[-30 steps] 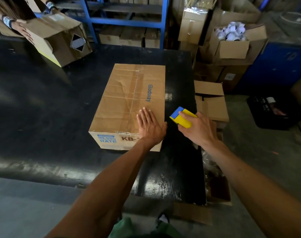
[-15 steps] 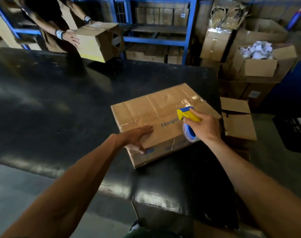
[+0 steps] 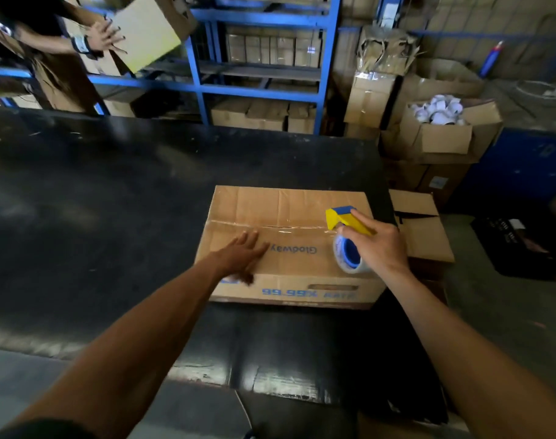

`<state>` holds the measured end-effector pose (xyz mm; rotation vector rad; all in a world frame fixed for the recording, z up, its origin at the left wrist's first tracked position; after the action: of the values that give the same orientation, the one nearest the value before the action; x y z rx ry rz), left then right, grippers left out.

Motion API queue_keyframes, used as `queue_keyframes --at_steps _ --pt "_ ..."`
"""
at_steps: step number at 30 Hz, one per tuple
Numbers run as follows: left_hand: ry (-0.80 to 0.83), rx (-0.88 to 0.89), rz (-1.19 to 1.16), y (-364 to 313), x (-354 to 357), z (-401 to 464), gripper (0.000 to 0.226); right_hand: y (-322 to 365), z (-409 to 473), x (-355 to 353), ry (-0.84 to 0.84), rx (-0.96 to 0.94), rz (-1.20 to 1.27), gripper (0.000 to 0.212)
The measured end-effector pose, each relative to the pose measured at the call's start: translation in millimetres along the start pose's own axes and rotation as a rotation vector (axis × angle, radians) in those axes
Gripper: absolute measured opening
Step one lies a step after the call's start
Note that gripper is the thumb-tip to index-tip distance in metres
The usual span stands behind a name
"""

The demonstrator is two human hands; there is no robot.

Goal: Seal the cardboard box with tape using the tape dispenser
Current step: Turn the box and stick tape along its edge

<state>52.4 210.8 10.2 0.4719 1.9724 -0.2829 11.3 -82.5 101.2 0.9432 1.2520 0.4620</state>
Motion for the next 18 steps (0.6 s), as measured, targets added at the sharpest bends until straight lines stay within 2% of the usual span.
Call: queue_keyframes --at_steps 2,4,7,10,13,18 --pt "0.040 -0.058 0.048 5 -7 1 0.116 -7 -5 -3 -0.024 0.058 0.007 0.056" --pt "0.049 -0.084 -0.030 -17 -12 8 0.121 -13 -11 -5 -0.051 0.101 0.010 0.056" --pt "-0.016 0.025 -0.116 -85 -8 26 0.132 -20 -19 -8 -0.067 0.125 0.008 0.055" --pt "-0.143 0.030 -0.049 -136 2 38 0.113 -29 -25 -18 -0.095 0.149 0.018 0.059" --pt "-0.253 0.002 0.037 -143 1 41 0.090 -42 -29 -32 -0.132 0.180 0.046 0.063" --pt "-0.249 0.129 0.137 -127 6 40 0.078 -55 -41 -46 -0.165 0.200 0.067 0.067"
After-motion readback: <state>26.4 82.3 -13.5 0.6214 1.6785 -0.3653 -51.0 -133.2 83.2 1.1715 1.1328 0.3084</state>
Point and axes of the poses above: each hand's wrist, its own z-axis towards the middle knuckle, its own x-axis out of the palm, y = z × x, the point moved 5 cm from there along z, towards the middle knuckle, and after that the axes turned 2 degrees about -y, right-handed, at the moved point
